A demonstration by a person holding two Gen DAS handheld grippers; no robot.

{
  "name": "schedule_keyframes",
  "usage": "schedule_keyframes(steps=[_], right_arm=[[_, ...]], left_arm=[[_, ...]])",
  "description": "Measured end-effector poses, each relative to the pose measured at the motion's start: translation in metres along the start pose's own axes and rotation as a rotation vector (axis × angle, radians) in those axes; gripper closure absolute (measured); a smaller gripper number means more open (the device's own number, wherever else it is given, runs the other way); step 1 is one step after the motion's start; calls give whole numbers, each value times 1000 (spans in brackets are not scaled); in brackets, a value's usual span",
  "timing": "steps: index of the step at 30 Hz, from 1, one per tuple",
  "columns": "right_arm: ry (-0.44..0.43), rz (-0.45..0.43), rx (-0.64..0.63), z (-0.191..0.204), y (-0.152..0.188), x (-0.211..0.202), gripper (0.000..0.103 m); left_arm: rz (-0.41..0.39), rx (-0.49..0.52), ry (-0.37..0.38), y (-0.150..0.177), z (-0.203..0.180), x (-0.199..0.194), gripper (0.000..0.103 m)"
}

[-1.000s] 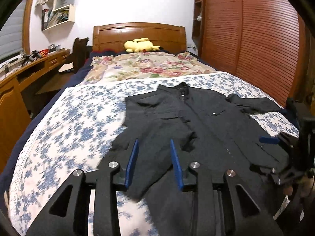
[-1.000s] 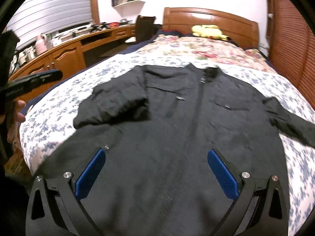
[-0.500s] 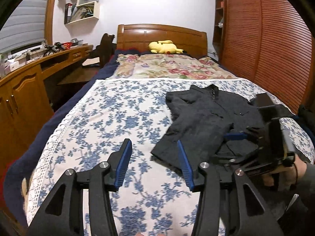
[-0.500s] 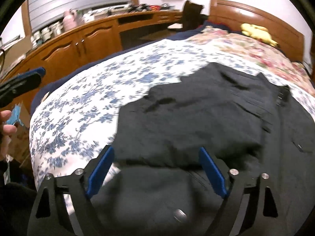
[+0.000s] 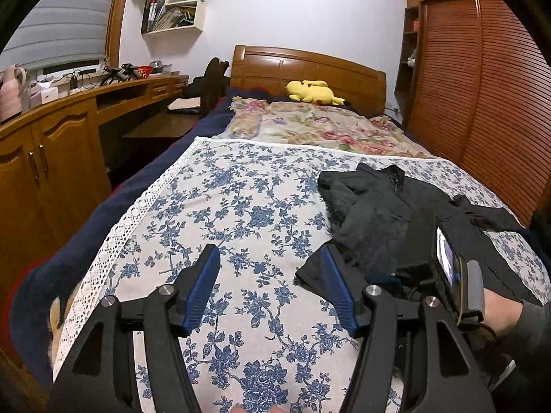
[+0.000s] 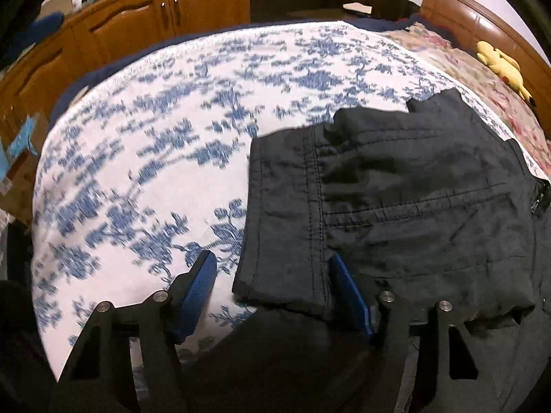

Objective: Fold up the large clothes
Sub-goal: 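Grasp the cuff with the right gripper and fold the sleeve across the body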

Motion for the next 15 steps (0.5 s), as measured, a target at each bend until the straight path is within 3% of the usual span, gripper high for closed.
schedule_keyframes(steps=[4,9,15], right_arm=[[38,0,8,-3,-2,9,45],[108,-42,18,0,-5,8,84],[118,-224,80,-10,-3,-45,91]], left_arm=[[1,-2,-1,-1,-1,3,41],[11,28,1,1,-11,6,40],[28,55,-3,1,-22,13,40]])
Point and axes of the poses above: each gripper's, at about its wrist camera, not at the fingertips, and x roughly the way its jaws point, z to its left, y to its underside, the point moved 1 cm from there along x, roughly the way its jaws point, and after that the axes turned 5 degrees about -z, right-handed, at the moved point
